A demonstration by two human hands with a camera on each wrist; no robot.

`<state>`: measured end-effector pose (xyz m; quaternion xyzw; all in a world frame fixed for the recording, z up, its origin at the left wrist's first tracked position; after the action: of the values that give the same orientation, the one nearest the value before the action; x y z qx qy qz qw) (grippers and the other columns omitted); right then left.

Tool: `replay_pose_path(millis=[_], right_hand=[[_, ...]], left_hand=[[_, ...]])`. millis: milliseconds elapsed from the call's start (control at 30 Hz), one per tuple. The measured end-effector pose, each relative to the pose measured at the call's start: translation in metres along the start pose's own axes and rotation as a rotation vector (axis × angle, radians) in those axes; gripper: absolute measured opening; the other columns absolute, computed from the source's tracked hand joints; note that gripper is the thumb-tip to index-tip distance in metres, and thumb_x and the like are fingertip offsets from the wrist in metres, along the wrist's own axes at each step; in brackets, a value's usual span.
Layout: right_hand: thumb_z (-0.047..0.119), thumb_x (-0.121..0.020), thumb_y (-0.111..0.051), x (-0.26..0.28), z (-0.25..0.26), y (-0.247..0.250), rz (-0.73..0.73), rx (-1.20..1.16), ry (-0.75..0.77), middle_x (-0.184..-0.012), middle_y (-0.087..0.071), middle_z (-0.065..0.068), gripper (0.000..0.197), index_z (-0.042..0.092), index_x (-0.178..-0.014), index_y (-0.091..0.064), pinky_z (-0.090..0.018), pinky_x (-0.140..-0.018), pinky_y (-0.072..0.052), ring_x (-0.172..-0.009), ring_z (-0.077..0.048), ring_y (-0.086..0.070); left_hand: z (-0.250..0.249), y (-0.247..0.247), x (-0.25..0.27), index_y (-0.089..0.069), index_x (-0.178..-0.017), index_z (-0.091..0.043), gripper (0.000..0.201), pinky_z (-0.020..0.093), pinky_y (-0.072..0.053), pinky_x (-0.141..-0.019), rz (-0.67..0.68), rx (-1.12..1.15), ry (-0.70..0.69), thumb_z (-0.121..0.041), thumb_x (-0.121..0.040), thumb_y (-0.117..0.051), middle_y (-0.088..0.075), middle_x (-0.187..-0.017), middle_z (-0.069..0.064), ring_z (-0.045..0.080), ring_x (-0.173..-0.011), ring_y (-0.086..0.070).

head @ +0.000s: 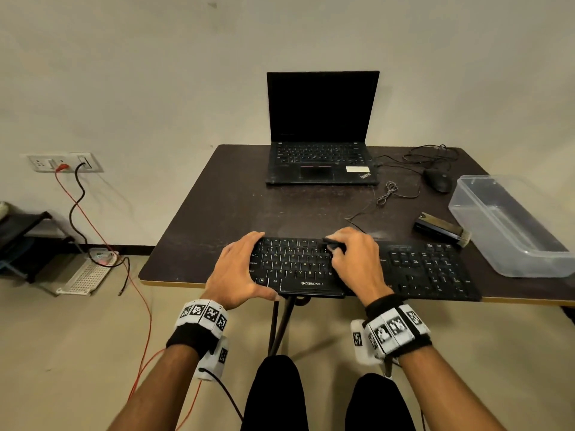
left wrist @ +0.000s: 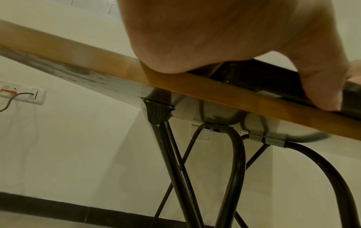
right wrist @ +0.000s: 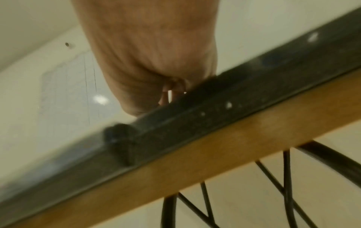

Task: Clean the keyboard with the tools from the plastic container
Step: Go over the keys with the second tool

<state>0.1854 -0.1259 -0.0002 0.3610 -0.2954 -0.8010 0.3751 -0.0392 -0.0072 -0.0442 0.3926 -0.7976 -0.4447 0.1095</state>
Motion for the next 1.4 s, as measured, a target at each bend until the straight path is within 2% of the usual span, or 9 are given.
replay_pose_path(millis=[200,367,500,633,767,933,1067,1200,1400], right_hand=[[0.006,-0.090,-0.073,0.021,-0.029,0.034,-0.141,0.023,-0.097,-0.113,-0.080,0.003,0.029,0.023,-0.111,-0.083,-0.036,-0.094,-0.057,-0.106,-0.022,-0.072],[0.001,-0.084,-0.077,0.048,-0.010,0.024,-0.071,0.076,0.043,-0.112,-0.079,0.008,0.034,0.025,-0.108,-0.083,-0.033,-0.089,-0.048,-0.098,-0.020,-0.070],[-0.003,-0.080,-0.076,0.054,-0.021,0.037,-0.164,0.129,-0.004,-0.108,-0.079,0.003,0.037,0.021,-0.108,-0.082,-0.033,-0.086,-0.039,-0.092,-0.021,-0.067],[-0.007,-0.073,-0.078,0.078,0.003,0.022,-0.142,0.118,0.169,-0.099,-0.073,0.007,0.040,0.020,-0.102,-0.082,-0.026,-0.080,-0.030,-0.085,-0.018,-0.059],[-0.008,-0.074,-0.079,0.083,-0.018,0.038,-0.240,0.097,0.045,-0.102,-0.072,0.007,0.042,0.020,-0.105,-0.082,-0.026,-0.079,-0.028,-0.087,-0.016,-0.060],[-0.009,-0.074,-0.079,0.105,-0.002,0.028,-0.181,0.054,0.173,-0.101,-0.068,0.010,0.041,0.020,-0.103,-0.082,-0.027,-0.081,-0.029,-0.084,-0.013,-0.059],[-0.009,-0.070,-0.082,0.091,-0.033,0.049,-0.317,0.064,-0.012,-0.100,-0.071,0.006,0.041,0.019,-0.101,-0.083,-0.031,-0.082,-0.030,-0.084,-0.020,-0.063],[-0.009,-0.071,-0.081,0.094,-0.007,0.031,-0.208,0.084,0.147,-0.099,-0.068,0.008,0.041,0.020,-0.100,-0.082,-0.027,-0.082,-0.026,-0.083,-0.017,-0.061],[-0.009,-0.074,-0.079,0.077,-0.031,0.050,-0.250,0.075,0.011,-0.096,-0.070,0.007,0.038,0.020,-0.098,-0.082,-0.032,-0.082,-0.030,-0.086,-0.019,-0.065]], left_hand=[[-0.003,-0.001,0.000,-0.033,-0.153,-0.032,0.133,0.045,-0.030,-0.122,0.006,-0.008,-0.029,-0.073,-0.041,-0.090,-0.044,-0.149,-0.017,0.015,-0.136,-0.042],[0.001,-0.004,-0.001,-0.032,-0.151,-0.036,0.132,0.049,-0.034,-0.120,0.011,-0.006,-0.025,-0.077,-0.040,-0.089,-0.045,-0.147,-0.019,0.018,-0.135,-0.045],[0.002,-0.005,-0.002,-0.032,-0.153,-0.035,0.135,0.050,-0.034,-0.120,0.016,-0.015,-0.021,-0.080,-0.039,-0.087,-0.043,-0.150,-0.018,0.018,-0.138,-0.044],[0.001,-0.003,-0.002,-0.032,-0.153,-0.033,0.135,0.051,-0.036,-0.119,0.018,-0.007,-0.030,-0.080,-0.040,-0.087,-0.045,-0.149,-0.016,0.018,-0.137,-0.045],[0.000,-0.003,-0.001,-0.032,-0.153,-0.033,0.133,0.051,-0.035,-0.120,0.013,-0.010,-0.031,-0.077,-0.041,-0.089,-0.046,-0.148,-0.015,0.018,-0.136,-0.045],[-0.002,0.000,0.000,-0.033,-0.153,-0.032,0.133,0.048,-0.035,-0.119,0.001,0.009,-0.023,-0.072,-0.040,-0.090,-0.045,-0.148,-0.015,0.018,-0.136,-0.042],[-0.004,0.001,0.001,-0.034,-0.152,-0.033,0.131,0.047,-0.036,-0.118,0.002,0.004,-0.016,-0.069,-0.039,-0.091,-0.047,-0.145,-0.016,0.018,-0.134,-0.042],[-0.004,0.001,0.001,-0.033,-0.152,-0.033,0.132,0.047,-0.034,-0.119,0.002,0.016,-0.017,-0.068,-0.039,-0.091,-0.046,-0.146,-0.017,0.017,-0.134,-0.041],[-0.001,-0.002,-0.001,-0.032,-0.153,-0.032,0.134,0.048,-0.034,-0.119,0.011,-0.002,-0.021,-0.069,-0.039,-0.092,-0.046,-0.147,-0.016,0.019,-0.135,-0.043]])
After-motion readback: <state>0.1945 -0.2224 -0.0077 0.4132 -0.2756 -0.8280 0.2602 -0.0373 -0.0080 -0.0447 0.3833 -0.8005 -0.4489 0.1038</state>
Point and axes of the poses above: each hand's wrist, its own x-axis away from the middle knuckle, its own y-axis out of the back of the hand, z = x × y, the point moved 10 cm from there along -x, towards the middle knuckle
